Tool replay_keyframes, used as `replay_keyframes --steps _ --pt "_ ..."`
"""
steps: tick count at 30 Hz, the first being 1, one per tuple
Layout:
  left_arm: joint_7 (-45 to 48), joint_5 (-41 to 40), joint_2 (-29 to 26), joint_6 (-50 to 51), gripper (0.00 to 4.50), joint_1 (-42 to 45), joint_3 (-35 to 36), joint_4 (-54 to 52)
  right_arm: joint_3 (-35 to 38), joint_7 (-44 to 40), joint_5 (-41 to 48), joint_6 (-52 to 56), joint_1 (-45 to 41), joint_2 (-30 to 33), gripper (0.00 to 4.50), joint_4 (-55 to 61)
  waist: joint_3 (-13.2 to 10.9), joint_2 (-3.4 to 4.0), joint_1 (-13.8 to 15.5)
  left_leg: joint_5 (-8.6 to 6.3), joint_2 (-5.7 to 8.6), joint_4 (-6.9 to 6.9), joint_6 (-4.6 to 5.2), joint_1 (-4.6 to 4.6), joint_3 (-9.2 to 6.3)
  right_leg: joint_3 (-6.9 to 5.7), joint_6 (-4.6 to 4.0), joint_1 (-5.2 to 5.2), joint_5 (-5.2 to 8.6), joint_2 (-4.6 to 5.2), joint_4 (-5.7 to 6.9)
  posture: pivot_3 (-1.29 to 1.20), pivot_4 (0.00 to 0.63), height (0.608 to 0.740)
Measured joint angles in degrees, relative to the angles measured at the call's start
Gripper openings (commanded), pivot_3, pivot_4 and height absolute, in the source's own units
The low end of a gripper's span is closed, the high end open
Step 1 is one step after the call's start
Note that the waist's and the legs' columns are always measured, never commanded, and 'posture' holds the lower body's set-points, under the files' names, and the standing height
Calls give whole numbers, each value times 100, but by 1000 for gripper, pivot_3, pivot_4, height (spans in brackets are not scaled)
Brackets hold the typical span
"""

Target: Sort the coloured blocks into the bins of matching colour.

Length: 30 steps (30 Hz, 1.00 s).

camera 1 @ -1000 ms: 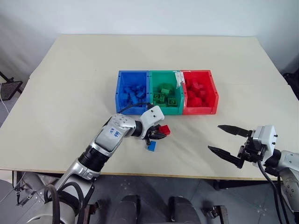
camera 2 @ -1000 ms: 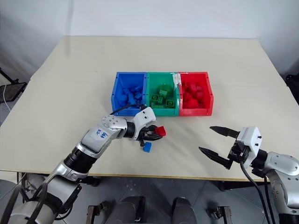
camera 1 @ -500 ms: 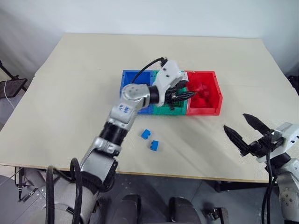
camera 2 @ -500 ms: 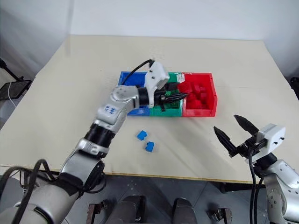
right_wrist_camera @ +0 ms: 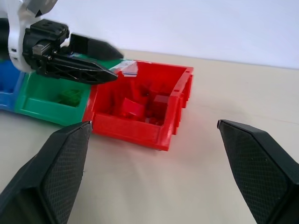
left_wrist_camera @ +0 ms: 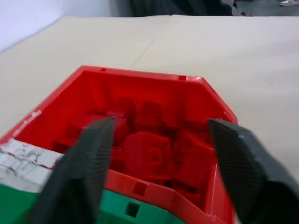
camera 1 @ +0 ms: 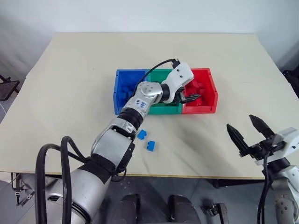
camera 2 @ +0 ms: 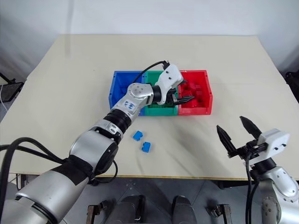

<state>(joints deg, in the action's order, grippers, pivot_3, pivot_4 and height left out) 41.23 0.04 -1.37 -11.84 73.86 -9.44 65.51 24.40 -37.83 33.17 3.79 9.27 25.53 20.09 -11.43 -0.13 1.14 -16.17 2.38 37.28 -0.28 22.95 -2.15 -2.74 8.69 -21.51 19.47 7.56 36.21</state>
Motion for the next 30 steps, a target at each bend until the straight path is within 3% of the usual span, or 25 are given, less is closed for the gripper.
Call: replay_keyframes --steps 3,10,17,25,30 --pt "487 -51 -280 -170 4006 -557 20 -520 -169 -115 -13 -1 -162 42 4500 -29 2 3 2 1 -1 5 -1 2 -2 0 0 -1 0 0 3 0 150 740" --pt "1816 -1096 -1706 199 4006 -3027 453 -4060 -676 -1045 -4 35 -874 575 4500 -532 2 4 -99 1 -25 16 -1 4 -56 6 -1 -4 -1 3 19 0 150 740" --pt "1772 -2099 -2943 1212 4006 -5371 1483 -6887 -1466 -2538 -124 5 -1754 1217 4500 -1351 3 4 -118 -2 -26 42 4 3 -64 10 -1 7 -1 10 28 0 150 740" --pt "1566 -2268 -3706 1364 4006 -7323 2747 -7570 -1957 -3825 -300 -165 -2656 1434 4500 -2313 3 4 -106 -3 -26 55 6 1 -64 14 -2 8 -1 12 17 0 150 740" --pt "1325 -2269 -3711 1467 4006 -7511 2805 -7892 -1973 -4095 -425 -266 -2942 1440 4500 -2782 3 4 9 -4 -22 59 8 2 -64 14 -5 8 -2 19 15 0 150 740"
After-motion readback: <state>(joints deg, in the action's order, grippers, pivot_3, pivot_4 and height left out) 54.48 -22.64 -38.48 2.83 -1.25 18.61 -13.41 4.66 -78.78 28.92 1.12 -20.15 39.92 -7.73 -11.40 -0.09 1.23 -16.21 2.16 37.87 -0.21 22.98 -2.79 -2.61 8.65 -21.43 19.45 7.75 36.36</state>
